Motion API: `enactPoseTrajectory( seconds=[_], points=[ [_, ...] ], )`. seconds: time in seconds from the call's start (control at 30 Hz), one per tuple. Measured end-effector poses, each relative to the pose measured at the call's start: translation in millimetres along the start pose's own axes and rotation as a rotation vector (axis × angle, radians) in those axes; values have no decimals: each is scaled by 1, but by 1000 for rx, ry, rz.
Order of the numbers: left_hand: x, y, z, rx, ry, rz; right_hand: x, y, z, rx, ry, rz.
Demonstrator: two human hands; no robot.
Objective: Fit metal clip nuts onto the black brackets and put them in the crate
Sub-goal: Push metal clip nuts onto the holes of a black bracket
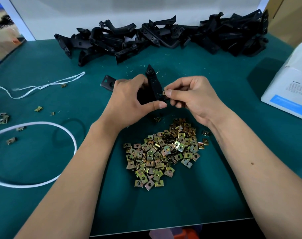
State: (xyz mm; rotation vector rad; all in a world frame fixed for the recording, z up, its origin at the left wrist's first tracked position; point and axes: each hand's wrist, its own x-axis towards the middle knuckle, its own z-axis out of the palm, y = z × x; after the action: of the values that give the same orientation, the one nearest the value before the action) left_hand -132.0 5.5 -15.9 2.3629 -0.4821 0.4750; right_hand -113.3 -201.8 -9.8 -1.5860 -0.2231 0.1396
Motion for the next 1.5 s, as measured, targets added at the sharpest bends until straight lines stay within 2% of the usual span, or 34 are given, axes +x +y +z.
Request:
enactPoseTrajectory(
  seconds=[0.17, 0.43, 0.53, 0.83, 0.97, 1.07, 1.13, 1.27, 1.37, 1.5],
  points=[
    [2, -3, 2, 142, -42, 42, 0, 0, -3, -75, -14, 14],
    [4, -2, 6, 131, -52, 96, 2, 2, -6, -137, -42, 8],
    [5, -3, 5, 159, -47, 84, 1, 3, -5, -80, -9, 9],
    [7, 6, 10, 164, 9, 120, 0, 2, -2, -132, -37, -87],
    [10, 5, 7, 256, 21, 89, 0, 5, 4, -171, 84, -118],
    [10, -1, 2, 208, 118, -2, -1, 7, 7, -382, 181, -252],
    [8, -9, -1, 125, 199, -107, -3, 3, 6, -567, 79, -329],
    [3, -21, -1, 17, 212, -243, -7, -3, 6, -912, -220, -241],
    [2, -25, -1, 25, 204, -262, -8, -6, 8, -907, -365, -211],
    [2, -23, -2, 90, 194, -285, -7, -6, 7, -870, -413, -228]
  ],
)
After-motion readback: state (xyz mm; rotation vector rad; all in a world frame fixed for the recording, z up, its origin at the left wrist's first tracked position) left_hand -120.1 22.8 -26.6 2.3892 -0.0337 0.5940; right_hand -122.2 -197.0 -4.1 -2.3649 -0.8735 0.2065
